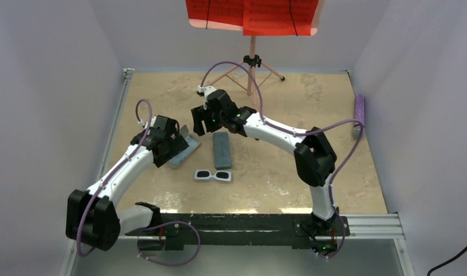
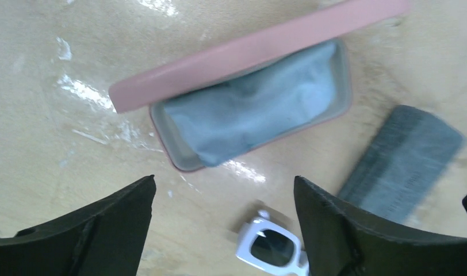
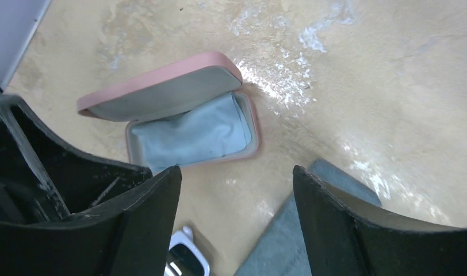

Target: Organize the sunglasses

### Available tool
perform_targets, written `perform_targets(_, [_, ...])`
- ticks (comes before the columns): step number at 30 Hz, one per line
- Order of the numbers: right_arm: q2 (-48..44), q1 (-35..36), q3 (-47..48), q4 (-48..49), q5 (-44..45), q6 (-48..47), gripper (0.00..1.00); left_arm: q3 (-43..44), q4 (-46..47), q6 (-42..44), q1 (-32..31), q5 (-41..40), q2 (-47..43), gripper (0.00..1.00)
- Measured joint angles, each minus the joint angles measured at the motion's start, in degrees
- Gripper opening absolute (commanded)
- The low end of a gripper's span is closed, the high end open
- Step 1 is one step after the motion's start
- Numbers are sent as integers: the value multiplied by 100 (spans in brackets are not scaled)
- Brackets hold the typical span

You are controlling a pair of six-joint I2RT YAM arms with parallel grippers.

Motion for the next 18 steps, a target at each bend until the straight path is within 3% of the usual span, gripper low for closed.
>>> perform_targets(9, [-2081,-201,-2288,942,297,50,85,-238,-142,72,0,734,-1631,100])
perform_targets(18, [-3495,-221,-4240,1659,210,-671,87,-667,-708,-61,0,673,-3145,100])
